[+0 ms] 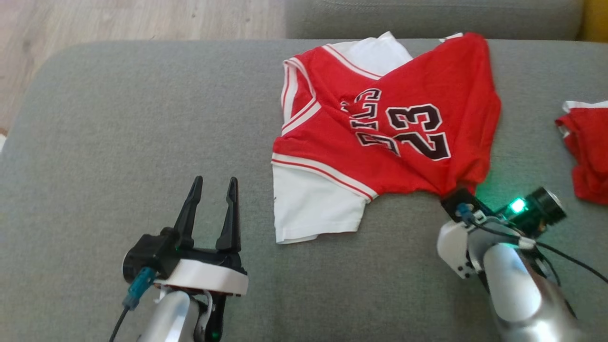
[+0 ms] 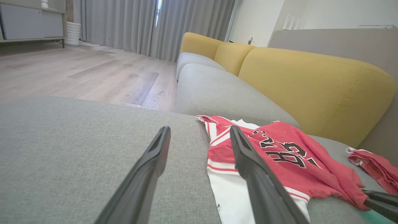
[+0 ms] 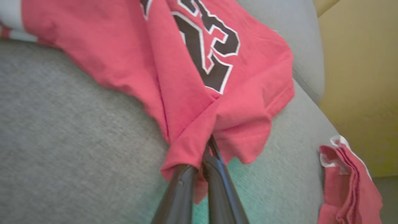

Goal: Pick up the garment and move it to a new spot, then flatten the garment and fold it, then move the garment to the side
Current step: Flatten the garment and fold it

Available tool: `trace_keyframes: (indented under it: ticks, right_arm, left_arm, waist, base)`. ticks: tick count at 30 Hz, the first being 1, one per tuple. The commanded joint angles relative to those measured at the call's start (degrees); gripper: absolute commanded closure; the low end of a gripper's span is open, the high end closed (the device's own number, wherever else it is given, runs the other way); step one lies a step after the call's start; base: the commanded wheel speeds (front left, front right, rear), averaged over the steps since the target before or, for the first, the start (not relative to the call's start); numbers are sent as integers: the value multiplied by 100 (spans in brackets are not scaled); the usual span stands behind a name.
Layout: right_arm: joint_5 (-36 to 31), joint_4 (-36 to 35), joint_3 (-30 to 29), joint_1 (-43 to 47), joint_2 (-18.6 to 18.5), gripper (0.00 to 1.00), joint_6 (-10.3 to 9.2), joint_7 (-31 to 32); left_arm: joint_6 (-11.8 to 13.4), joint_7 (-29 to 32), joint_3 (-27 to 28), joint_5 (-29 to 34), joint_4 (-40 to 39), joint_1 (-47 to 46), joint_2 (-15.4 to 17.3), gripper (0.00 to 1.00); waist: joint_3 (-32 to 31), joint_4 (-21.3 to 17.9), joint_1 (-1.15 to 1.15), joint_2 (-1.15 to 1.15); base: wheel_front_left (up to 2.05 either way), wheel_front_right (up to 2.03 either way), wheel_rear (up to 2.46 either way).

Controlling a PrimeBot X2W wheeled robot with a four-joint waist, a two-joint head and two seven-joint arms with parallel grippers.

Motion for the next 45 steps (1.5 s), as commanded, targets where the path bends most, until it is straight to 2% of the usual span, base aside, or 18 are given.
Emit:
trace_keyframes:
  ticks: [1,6,8,9,10,11,18,23,33,39,40,41,45]
  right_arm:
    - [-38,-119,208,-358,-34,100,-5,-25]
    - [-39,370,524,-658,-117,100,-5,-51]
    - [-39,552,543,-750,-144,84,-5,-16]
    - [-39,625,456,-776,-132,68,-5,-9]
    - [-39,677,365,-794,-116,27,-5,-16]
    - [-38,708,274,-805,-101,0,-5,-34]
    - [423,797,-336,-679,-6,0,-5,-226]
    - [1152,641,-462,-538,1,0,-5,-407]
    - [2065,-601,-804,118,3,0,-5,-250]
    - [2977,-1473,-817,505,3,0,-5,-825]
    - [3247,-1531,-759,580,3,0,-5,-929]
    - [3247,-1531,-759,580,3,0,-5,-929]
    - [4292,-1641,-536,905,3,0,-5,-1297]
  left_arm:
    - [-10,-37,152,-52,-154,-234,40,0]
    - [-10,-37,104,-50,-134,-255,40,0]
    - [-10,-37,106,-50,-128,-260,40,0]
    - [-9,-37,116,-48,-125,-264,40,0]
    - [-5,-37,133,-47,-124,-269,40,0]
    - [-2,-37,156,-45,-125,-271,40,0]
    - [7,-37,279,-20,-136,-235,40,0]
    - [-5,-37,354,13,-143,-194,40,0]
    - [-31,-37,506,65,-237,-72,40,0]
    - [-42,-37,547,78,-301,-18,40,0]
    - [-43,-37,550,75,-313,-11,40,0]
    - [-43,-37,550,75,-313,-11,40,0]
    - [-52,-37,540,67,-351,15,40,0]
  waist:
    - [41,54,0,0]
    - [103,157,0,0]
    - [113,179,0,0]
    - [116,180,0,0]
    - [120,172,0,0]
    - [119,155,0,0]
    - [10,-93,0,0]
    - [-120,-329,0,0]
    - [-381,-680,0,0]
    - [-443,-756,0,0]
    - [-443,-764,0,0]
    - [-443,-764,0,0]
    - [-429,-772,0,0]
  base:
    - [0,0,0]
    - [0,0,0]
    - [0,0,0]
    - [0,0,0]
    - [0,0,0]
    - [0,0,0]
    - [0,0,0]
    - [0,0,0]
    - [0,0,0]
    - [0,0,0]
    - [0,0,0]
    - [0,0,0]
    - [0,0,0]
